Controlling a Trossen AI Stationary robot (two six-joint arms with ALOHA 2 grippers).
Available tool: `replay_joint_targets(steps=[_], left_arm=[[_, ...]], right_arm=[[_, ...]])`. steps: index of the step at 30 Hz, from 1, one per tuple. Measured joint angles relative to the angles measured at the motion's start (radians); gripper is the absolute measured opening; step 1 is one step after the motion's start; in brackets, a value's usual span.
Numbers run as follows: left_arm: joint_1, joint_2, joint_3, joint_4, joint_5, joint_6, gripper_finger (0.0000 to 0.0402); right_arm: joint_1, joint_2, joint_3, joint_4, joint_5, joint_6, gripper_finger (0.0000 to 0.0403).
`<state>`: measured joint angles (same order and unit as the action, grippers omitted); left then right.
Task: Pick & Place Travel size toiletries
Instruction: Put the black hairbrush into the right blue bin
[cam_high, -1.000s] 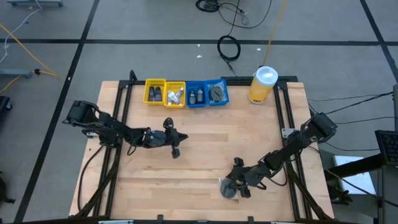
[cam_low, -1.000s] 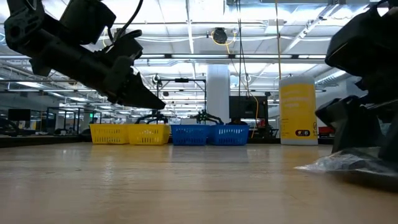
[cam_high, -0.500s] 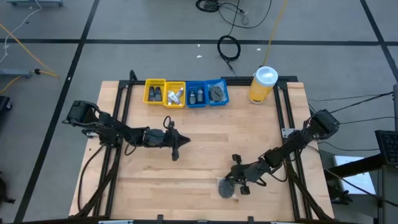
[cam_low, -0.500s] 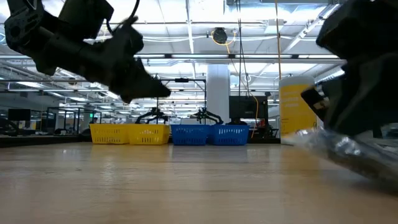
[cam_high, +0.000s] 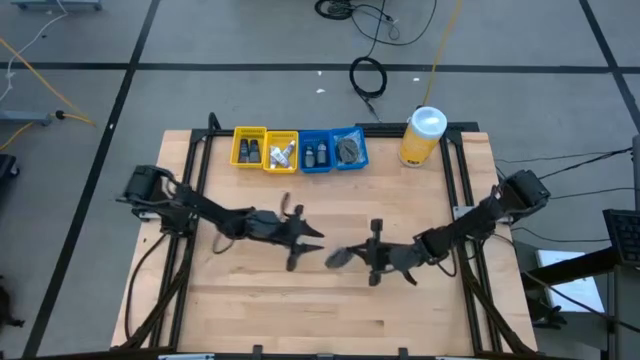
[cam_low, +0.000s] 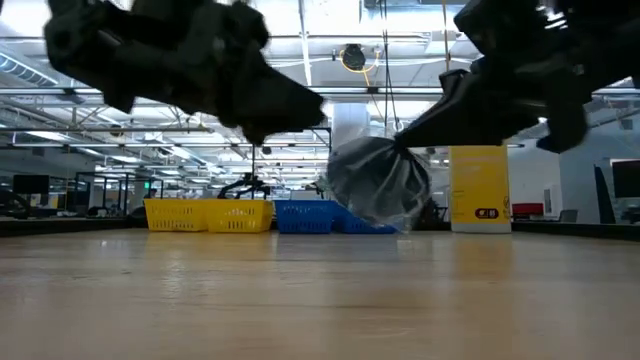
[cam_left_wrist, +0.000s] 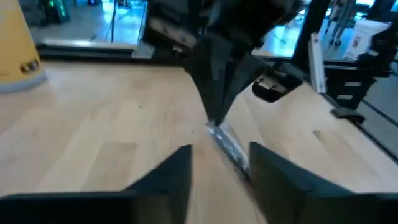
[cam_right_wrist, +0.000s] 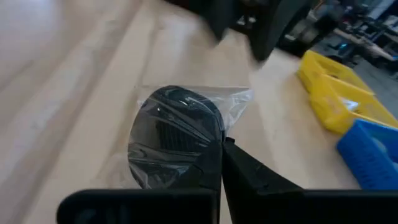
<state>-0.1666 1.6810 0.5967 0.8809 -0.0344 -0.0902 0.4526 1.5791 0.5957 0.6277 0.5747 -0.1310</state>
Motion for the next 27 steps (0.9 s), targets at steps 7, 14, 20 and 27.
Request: replay_joint_targets(steps=[7, 14, 20, 27], left_arm=[[0.024, 0.169, 0.188, -0.258, 0.045, -0.078, 0.0275], [0.031, 0.248, 0.283, -0.305, 0.201, -0.096, 0.0275], [0.032, 0.262, 0.293, -0.324, 0.191, -0.098, 0.0178], [0.032, 0.257, 0.293, -0.351, 0.183, -0.063, 0.0034]], right_arm=[[-0.042, 0.000, 0.000, 0.004, 0.004, -0.012, 0.0001], [-0.041, 0.000, 0.000, 0.005, 0.005, -0.011, 0.0000], [-0.044, 0.000, -0.001, 0.002, 0.003, 0.026, 0.0003], [-0.046, -0.004, -0.001, -0.002, 0.000, 0.054, 0.0036]])
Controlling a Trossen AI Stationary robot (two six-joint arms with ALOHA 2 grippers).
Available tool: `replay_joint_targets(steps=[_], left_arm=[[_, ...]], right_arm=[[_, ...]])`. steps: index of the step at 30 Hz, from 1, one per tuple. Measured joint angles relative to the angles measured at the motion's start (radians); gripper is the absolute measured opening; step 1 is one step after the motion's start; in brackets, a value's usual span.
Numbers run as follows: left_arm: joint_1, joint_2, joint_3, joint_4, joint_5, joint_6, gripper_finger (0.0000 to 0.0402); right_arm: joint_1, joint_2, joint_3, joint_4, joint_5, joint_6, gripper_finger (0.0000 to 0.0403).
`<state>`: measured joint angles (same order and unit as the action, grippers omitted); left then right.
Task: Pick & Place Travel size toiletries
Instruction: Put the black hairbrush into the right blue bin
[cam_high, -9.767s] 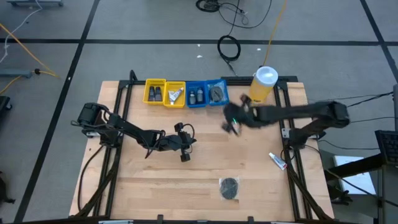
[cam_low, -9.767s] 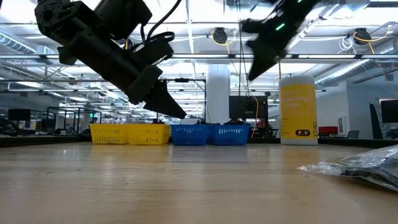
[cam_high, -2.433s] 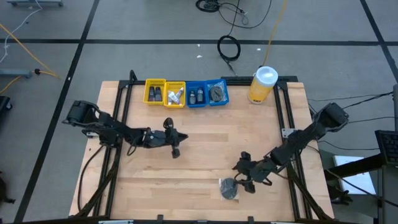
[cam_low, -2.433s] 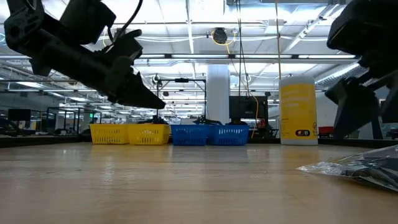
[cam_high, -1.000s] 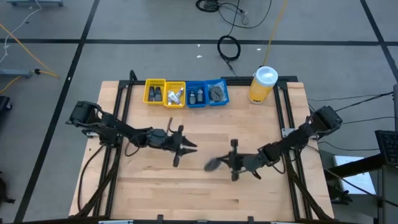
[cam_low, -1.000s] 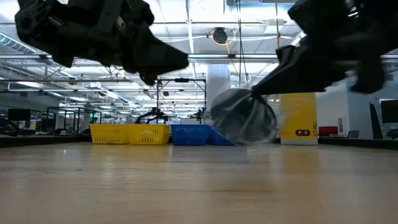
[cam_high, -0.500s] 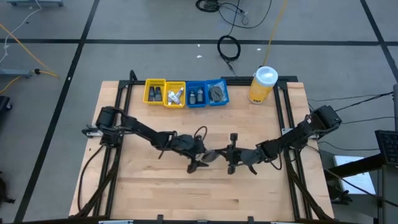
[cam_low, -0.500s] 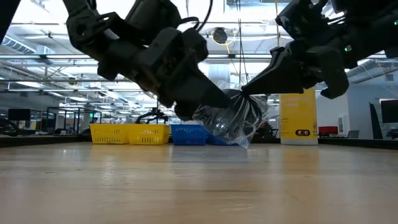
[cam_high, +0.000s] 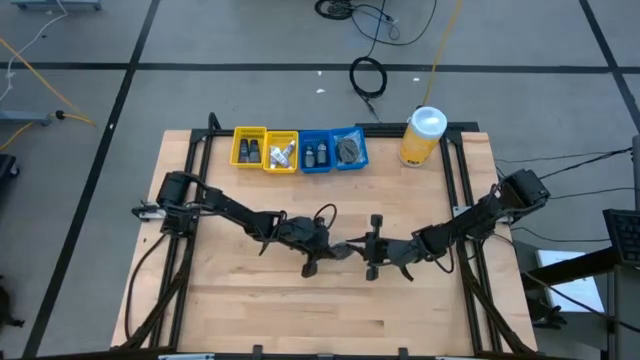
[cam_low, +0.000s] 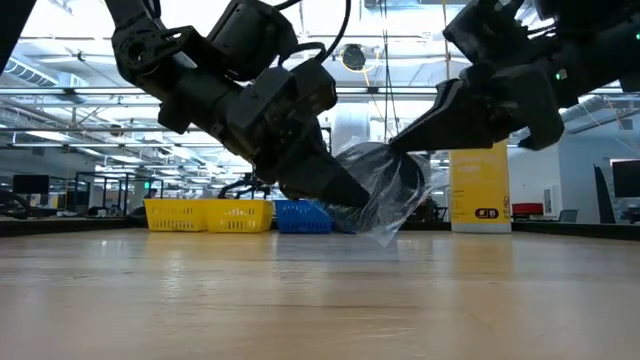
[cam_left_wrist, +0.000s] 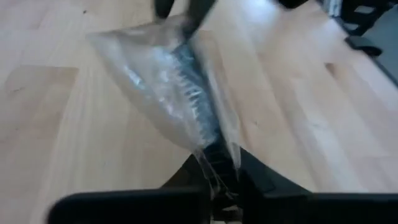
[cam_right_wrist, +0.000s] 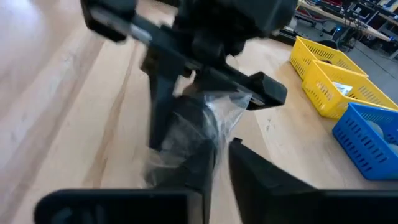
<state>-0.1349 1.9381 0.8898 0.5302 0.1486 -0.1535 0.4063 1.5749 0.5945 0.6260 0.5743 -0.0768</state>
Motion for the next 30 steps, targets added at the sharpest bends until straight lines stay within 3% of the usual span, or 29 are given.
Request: replay_joint_targets(steps=[3, 8, 14, 19, 22, 25, 30], left_arm=[[0.000, 0.000, 0.000, -0.015, -0.052, 0.013, 0.0015], [-0.010, 0.000, 0.000, -0.068, -0.159, 0.042, 0.0056], [-0.038, 0.000, 0.000, -0.066, -0.246, 0.123, 0.0056], [-0.068, 0.000, 0.000, -0.050, -0.266, 0.220, 0.0035], [-0.082, 0.000, 0.000, -0.043, -0.306, 0.246, 0.0028], [-0.089, 0.000, 0.000, -0.041, -0.350, 0.250, 0.0026], [-0.090, 0.000, 0.000, -0.028, -0.360, 0.247, 0.0038]], right_arm=[[0.004, -0.026, 0.000, -0.006, 0.001, 0.042, 0.0081], [0.020, -0.111, 0.000, -0.107, -0.005, 0.158, 0.0169], [-0.013, -0.130, 0.000, -0.189, -0.128, 0.303, 0.0231], [-0.063, -0.067, 0.000, -0.156, -0.145, 0.316, 0.0238], [-0.080, -0.053, 0.000, -0.092, -0.264, 0.291, 0.0230], [-0.079, -0.050, 0.000, -0.034, -0.346, 0.288, 0.0210], [-0.081, -0.050, 0.000, -0.036, -0.339, 0.302, 0.0166]])
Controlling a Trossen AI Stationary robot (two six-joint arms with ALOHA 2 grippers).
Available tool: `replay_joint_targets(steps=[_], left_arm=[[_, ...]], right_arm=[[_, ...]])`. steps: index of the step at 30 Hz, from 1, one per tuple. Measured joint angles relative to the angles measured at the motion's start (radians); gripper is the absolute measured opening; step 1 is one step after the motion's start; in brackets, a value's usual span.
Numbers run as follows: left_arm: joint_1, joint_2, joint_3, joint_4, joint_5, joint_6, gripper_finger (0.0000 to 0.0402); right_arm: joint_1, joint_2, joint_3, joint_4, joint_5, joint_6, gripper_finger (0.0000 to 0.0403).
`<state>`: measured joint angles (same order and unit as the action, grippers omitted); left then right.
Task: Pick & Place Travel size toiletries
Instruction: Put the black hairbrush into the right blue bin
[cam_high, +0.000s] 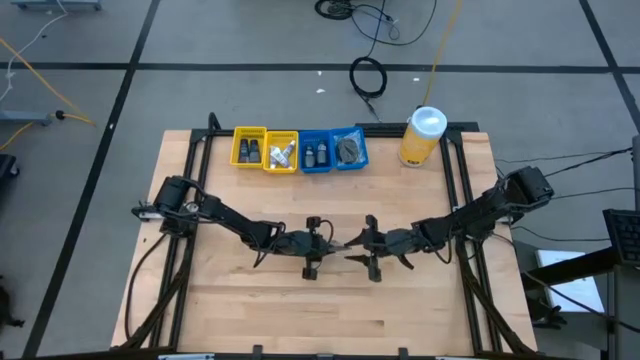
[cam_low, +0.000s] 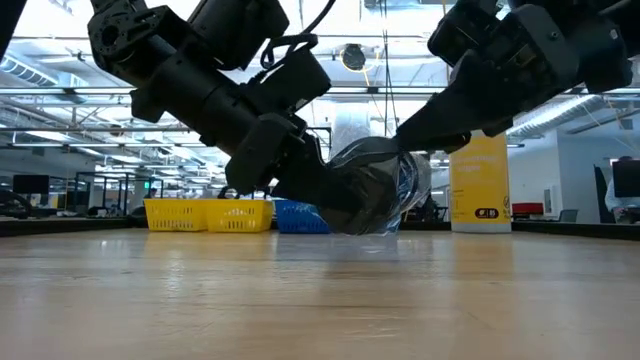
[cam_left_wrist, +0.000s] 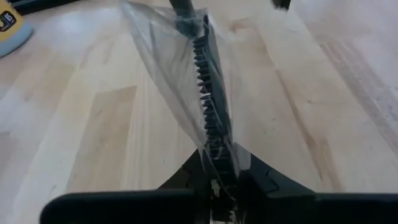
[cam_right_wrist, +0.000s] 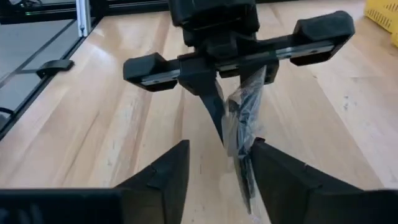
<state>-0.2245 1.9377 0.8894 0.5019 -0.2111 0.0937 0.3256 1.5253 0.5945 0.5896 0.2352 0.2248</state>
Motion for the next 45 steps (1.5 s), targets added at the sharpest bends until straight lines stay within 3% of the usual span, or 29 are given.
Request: replay_joint_targets(steps=[14, 22, 25, 33, 37, 42, 45], left_arm=[[0.000, 0.000, 0.000, 0.034, 0.000, -0.005, 0.0053], [0.000, 0.000, 0.000, 0.039, 0.003, -0.027, 0.0054], [0.000, 0.000, 0.000, 0.058, 0.026, -0.031, 0.0075], [0.000, -0.068, 0.000, -0.014, 0.028, -0.029, 0.0183], [0.000, -0.201, 0.000, -0.218, -0.006, -0.077, 0.0231], [-0.001, -0.348, -0.010, -0.502, -0.200, -0.181, 0.0264], [-0.006, -0.384, -0.042, -0.569, -0.290, -0.237, 0.0270]], right_arm=[[-0.011, 0.014, 0.000, -0.006, 0.003, -0.008, 0.0111], [-0.010, 0.014, 0.000, -0.014, 0.056, -0.057, 0.0036], [-0.010, 0.014, 0.000, -0.046, 0.056, -0.069, 0.0007], [-0.001, 0.014, 0.000, -0.064, 0.060, -0.106, 0.0003], [0.030, 0.011, 0.000, -0.063, 0.164, -0.166, 0.0003], [0.021, -0.028, 0.001, -0.050, 0.376, -0.246, 0.0002], [-0.035, -0.057, 0.001, -0.046, 0.521, -0.380, 0.0002]])
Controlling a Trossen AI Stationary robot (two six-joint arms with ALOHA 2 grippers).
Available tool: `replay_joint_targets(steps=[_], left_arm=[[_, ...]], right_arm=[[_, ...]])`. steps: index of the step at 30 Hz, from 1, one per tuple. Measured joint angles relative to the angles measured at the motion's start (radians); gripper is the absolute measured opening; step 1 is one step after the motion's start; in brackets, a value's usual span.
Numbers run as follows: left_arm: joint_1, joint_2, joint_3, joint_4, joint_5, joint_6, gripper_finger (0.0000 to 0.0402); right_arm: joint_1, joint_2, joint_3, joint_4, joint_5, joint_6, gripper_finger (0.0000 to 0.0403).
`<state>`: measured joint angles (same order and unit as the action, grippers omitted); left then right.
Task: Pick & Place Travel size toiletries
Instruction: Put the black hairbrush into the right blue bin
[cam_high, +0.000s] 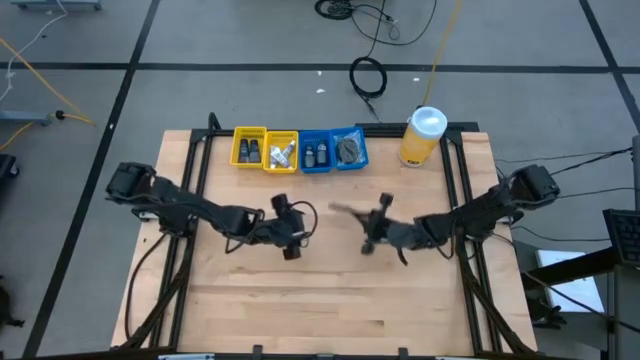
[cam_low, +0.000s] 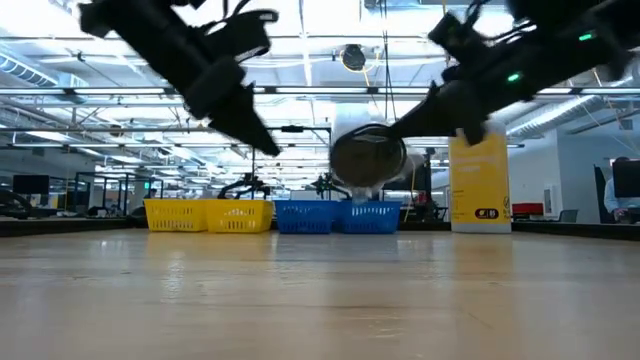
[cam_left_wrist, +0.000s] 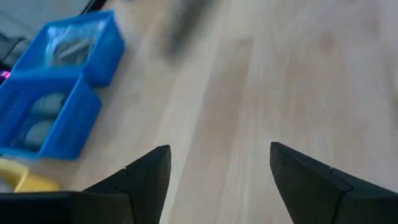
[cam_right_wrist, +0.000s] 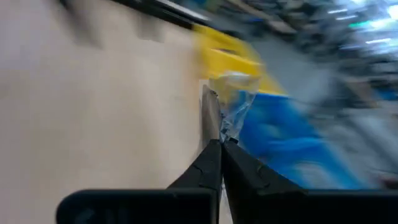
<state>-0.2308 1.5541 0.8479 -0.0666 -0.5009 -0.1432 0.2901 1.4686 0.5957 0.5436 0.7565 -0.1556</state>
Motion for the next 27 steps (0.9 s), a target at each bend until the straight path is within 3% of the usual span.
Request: replay_joint_targets(steps=[3, 8, 11, 15, 22, 27], left_arm=[[-0.007, 0.002, -0.050, 0.017, -0.028, -0.039, 0.0268], [-0.007, 0.027, -0.154, 0.190, -0.032, -0.070, 0.0256], [-0.007, 0.044, -0.201, 0.323, -0.032, -0.069, 0.0251], [-0.007, 0.043, -0.225, 0.359, -0.033, -0.062, 0.0252], [-0.006, 0.042, -0.225, 0.367, -0.033, -0.062, 0.0255], [-0.006, 0.042, -0.226, 0.368, -0.033, -0.062, 0.0255]], right_arm=[[-0.105, -0.015, 0.012, 0.003, 0.087, -0.172, 0.0001], [-0.330, 0.002, 0.092, -0.002, 0.077, -0.397, 0.0001], [-0.453, 0.034, 0.130, -0.032, 0.020, -0.484, 0.0001], [-0.571, 0.082, 0.172, -0.050, -0.088, -0.517, 0.0001], [-0.659, 0.243, 0.248, -0.037, -0.133, -0.553, 0.0001], [-0.662, 0.334, 0.273, -0.044, -0.074, -0.634, 0.0008]])
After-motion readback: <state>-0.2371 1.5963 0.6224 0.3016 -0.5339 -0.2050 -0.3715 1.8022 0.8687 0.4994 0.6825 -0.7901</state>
